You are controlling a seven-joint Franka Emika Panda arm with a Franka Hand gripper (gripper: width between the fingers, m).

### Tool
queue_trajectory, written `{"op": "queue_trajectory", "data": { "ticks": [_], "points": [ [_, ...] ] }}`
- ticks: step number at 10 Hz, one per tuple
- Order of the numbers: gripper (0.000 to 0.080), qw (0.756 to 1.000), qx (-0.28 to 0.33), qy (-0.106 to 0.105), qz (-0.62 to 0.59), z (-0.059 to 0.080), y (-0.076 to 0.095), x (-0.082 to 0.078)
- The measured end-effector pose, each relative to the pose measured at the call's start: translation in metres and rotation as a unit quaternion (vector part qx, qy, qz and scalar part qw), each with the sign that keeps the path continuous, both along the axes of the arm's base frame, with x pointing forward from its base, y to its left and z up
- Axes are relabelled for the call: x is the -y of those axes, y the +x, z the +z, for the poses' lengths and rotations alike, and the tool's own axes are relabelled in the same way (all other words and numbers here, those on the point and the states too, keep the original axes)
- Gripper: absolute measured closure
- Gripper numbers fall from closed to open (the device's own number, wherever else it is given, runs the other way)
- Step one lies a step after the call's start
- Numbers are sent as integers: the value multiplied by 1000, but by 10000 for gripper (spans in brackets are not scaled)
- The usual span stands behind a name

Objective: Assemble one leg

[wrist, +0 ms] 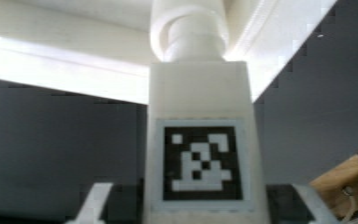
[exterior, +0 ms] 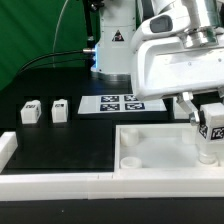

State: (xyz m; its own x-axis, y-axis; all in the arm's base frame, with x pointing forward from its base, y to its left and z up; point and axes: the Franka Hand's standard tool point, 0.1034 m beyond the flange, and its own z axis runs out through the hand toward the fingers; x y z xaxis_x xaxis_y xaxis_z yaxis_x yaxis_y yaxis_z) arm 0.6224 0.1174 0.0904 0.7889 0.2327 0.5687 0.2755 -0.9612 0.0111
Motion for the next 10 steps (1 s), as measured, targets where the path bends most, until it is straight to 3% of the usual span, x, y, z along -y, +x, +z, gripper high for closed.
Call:
{"op": "queue_trajectory", "data": {
  "ticks": [4,10],
  "points": [
    [506,1000,-5,0,-1,-8,-3,1],
    [506,1000,12,1,-4,-9,-2,2]
  ]
}}
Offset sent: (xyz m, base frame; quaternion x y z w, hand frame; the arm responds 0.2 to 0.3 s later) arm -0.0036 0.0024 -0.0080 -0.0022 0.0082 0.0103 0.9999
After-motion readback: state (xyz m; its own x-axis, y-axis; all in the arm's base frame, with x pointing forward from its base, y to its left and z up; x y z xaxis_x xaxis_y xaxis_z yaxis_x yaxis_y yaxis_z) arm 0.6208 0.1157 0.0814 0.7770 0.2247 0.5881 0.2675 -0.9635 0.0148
